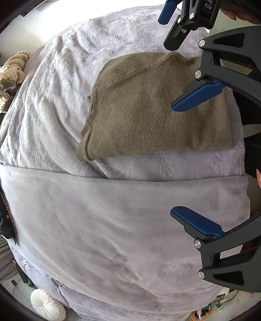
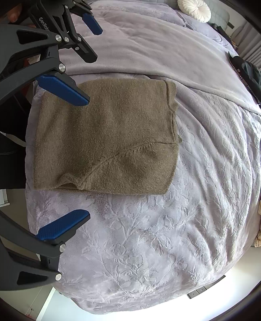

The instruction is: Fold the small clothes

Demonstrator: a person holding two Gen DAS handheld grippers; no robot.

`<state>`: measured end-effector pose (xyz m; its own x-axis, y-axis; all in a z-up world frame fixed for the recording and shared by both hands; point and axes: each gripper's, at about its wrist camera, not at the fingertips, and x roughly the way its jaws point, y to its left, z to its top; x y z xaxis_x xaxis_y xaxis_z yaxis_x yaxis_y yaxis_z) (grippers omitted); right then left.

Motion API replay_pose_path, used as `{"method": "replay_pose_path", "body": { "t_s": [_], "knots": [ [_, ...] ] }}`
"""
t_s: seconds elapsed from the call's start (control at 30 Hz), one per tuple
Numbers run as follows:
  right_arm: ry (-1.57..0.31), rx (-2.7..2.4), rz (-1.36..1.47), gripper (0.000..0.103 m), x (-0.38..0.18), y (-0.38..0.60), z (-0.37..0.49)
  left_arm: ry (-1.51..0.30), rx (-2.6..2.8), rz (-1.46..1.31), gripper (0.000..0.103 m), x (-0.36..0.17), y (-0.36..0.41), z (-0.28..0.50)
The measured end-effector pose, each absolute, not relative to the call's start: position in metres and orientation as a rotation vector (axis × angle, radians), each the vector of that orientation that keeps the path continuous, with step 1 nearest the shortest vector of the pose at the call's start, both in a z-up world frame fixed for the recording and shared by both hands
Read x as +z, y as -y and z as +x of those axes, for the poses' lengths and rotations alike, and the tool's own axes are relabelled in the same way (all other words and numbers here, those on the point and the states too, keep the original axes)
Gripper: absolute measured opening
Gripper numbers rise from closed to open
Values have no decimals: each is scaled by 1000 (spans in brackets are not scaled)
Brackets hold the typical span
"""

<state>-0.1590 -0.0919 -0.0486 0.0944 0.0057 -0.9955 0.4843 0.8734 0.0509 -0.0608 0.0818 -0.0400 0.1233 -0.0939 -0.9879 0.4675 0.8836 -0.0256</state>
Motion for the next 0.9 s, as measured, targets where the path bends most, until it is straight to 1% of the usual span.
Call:
{"method": "replay_pose_path", "body": {
  "t_s": [0.9],
  "knots": [
    [-1431, -379, 408, 103, -43, 89, -161, -1380, -416, 354, 96, -36, -82, -62]
  ]
}}
